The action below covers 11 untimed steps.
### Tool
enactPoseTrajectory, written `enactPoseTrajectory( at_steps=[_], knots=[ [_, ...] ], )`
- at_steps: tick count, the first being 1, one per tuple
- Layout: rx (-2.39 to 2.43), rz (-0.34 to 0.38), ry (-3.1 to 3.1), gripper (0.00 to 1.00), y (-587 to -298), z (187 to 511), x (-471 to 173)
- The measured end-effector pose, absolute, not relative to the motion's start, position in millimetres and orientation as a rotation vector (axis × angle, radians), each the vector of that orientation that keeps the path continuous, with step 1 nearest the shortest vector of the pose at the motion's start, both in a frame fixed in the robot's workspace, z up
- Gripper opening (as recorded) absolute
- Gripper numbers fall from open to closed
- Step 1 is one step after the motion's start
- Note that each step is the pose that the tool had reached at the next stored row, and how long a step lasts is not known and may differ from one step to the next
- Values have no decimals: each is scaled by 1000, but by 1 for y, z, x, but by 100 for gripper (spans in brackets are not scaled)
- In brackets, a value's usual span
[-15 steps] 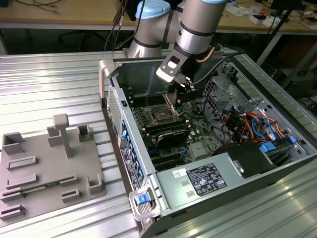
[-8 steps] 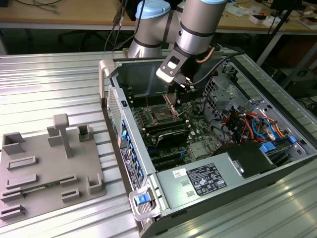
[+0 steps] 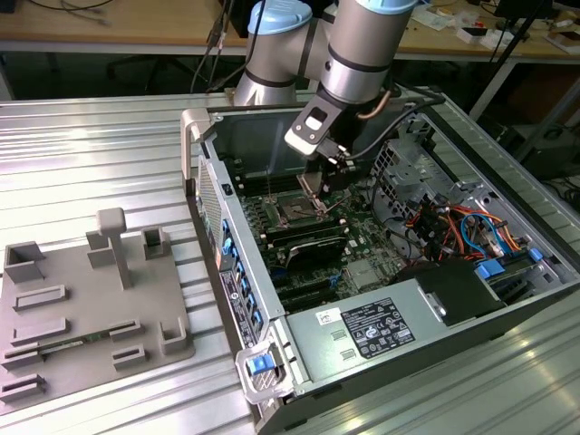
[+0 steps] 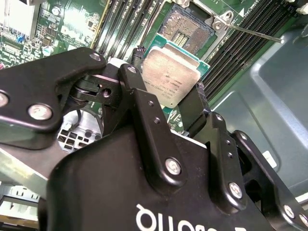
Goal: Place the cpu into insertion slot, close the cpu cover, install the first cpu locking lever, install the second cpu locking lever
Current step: 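Place the cpu into insertion slot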
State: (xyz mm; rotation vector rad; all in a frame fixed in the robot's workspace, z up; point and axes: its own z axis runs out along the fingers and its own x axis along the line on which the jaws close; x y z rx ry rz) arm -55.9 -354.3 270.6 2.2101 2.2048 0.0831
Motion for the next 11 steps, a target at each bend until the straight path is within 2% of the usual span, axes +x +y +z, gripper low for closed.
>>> enactPoseTrajectory(
  at_steps=[11],
  knots=[
    [2210,83,2205,55,-354,266,-56]
  ],
)
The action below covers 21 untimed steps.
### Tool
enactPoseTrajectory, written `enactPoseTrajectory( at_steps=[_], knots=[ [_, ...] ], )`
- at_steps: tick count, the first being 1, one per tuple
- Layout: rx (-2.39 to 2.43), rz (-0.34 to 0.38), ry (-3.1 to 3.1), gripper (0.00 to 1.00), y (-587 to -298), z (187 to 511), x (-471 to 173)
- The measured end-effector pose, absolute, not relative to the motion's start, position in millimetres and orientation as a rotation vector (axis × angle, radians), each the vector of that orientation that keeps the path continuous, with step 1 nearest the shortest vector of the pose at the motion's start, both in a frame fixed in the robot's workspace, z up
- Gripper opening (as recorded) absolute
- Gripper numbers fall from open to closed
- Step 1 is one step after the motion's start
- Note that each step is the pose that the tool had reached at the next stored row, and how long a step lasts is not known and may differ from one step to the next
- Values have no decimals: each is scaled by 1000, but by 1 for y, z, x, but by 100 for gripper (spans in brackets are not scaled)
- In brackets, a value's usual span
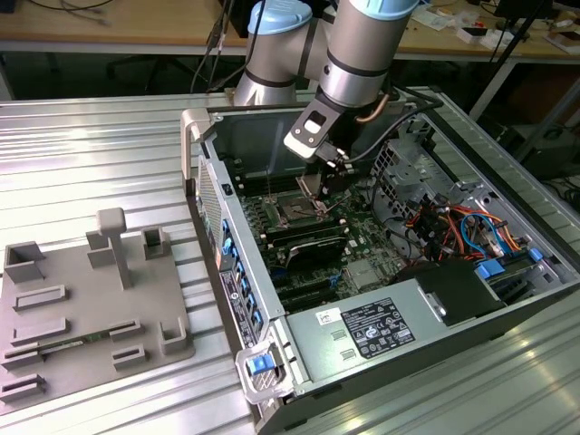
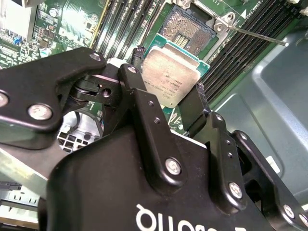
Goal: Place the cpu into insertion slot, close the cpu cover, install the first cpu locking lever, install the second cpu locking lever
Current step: 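Place the cpu into insertion slot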
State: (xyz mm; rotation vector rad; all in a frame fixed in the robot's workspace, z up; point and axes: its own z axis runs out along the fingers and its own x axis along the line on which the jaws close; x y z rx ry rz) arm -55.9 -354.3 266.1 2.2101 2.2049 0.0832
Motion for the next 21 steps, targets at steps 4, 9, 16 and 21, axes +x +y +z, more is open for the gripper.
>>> enactPoseTrajectory(
  at_steps=[4,9,16,21],
  knots=[
    [2210,83,2205,55,-354,265,-56],
    [2210,84,2205,55,-354,264,-56],
    [2214,91,2208,55,-354,263,-56],
    [2215,94,2209,55,-354,263,-56]
  ],
)
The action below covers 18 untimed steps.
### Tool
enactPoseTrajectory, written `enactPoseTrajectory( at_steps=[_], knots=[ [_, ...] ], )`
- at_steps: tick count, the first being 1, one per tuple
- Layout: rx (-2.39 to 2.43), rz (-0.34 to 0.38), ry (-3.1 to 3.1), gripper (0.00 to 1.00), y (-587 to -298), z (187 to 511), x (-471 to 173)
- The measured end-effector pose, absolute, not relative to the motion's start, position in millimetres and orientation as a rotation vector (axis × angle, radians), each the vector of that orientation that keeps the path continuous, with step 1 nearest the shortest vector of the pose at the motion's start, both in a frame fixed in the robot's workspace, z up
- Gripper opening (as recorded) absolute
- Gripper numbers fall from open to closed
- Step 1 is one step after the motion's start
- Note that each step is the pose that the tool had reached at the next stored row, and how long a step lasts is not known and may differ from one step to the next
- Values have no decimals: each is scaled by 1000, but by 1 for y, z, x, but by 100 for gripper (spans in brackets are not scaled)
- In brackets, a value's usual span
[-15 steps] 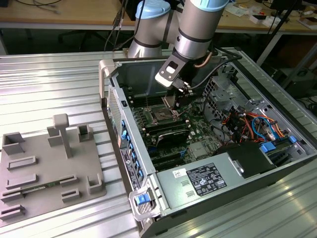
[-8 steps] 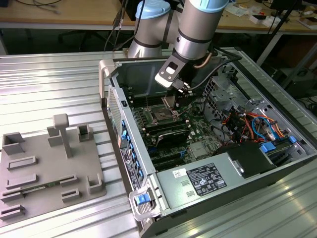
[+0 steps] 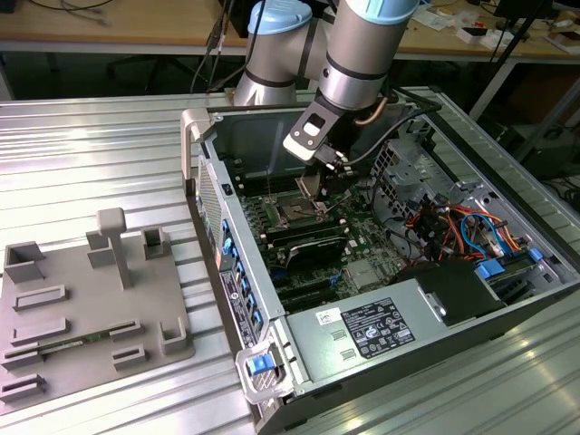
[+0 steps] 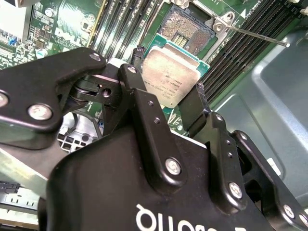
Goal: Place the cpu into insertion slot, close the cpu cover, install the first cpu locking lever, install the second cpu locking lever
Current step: 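Place the cpu into insertion slot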
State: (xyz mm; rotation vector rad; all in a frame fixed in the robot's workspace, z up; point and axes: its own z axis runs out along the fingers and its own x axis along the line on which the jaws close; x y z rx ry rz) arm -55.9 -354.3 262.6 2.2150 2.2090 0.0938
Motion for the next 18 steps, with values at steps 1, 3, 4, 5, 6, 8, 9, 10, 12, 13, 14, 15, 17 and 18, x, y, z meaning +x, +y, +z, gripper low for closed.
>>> enactPoseTrajectory(
  at_steps=[1,3,4,5,6,8,9,10,12,13,14,15,17,18],
  knots=[
    [2215,94,2209,55,-354,263,-56],
    [2216,96,2210,55,-354,262,-56],
    [2216,96,2210,55,-354,262,-56],
    [2216,97,2210,55,-354,262,-56],
    [2216,97,2210,55,-354,262,-56],
    [2217,98,2211,55,-354,262,-56],
    [2218,100,2211,55,-354,262,-56],
    [2218,101,2212,55,-354,260,-56],
    [2218,101,2212,55,-354,257,-56],
    [2217,102,2214,55,-354,254,-57],
    [2209,102,2223,55,-353,252,-58],
    [2203,102,2228,55,-353,250,-58],
    [2192,102,2240,55,-351,247,-58],
    [2190,102,2241,55,-348,245,-58]
  ],
)
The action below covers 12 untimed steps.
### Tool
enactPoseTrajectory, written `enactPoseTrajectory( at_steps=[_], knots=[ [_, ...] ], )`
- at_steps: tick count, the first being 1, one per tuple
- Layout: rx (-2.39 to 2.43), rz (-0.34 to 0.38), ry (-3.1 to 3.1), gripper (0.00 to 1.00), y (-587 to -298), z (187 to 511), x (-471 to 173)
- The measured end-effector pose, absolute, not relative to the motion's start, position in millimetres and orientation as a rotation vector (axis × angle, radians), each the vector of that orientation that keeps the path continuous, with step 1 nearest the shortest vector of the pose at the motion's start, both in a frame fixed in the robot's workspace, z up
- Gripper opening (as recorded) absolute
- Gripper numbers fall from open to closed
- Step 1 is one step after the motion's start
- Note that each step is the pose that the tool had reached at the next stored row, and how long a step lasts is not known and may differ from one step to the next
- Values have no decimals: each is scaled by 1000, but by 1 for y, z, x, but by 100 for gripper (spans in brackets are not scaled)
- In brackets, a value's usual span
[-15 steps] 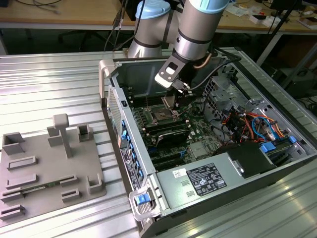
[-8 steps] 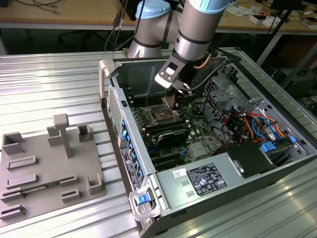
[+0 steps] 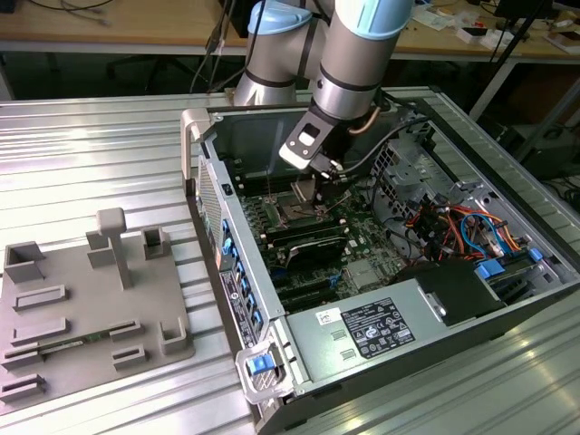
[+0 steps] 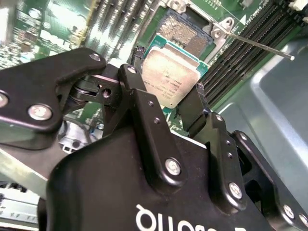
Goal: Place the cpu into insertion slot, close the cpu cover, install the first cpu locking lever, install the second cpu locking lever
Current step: 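Place the cpu into insertion slot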
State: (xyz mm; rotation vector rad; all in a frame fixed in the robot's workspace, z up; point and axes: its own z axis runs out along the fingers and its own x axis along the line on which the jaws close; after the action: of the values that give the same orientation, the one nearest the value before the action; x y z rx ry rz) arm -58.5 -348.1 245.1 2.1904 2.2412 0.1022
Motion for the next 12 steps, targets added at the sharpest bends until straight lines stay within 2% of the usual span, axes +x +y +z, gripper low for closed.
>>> enactPoseTrajectory(
  at_steps=[4,12],
  knots=[
    [2190,103,2241,55,-338,234,-59],
    [2191,102,2242,55,-338,217,-63]
  ],
)
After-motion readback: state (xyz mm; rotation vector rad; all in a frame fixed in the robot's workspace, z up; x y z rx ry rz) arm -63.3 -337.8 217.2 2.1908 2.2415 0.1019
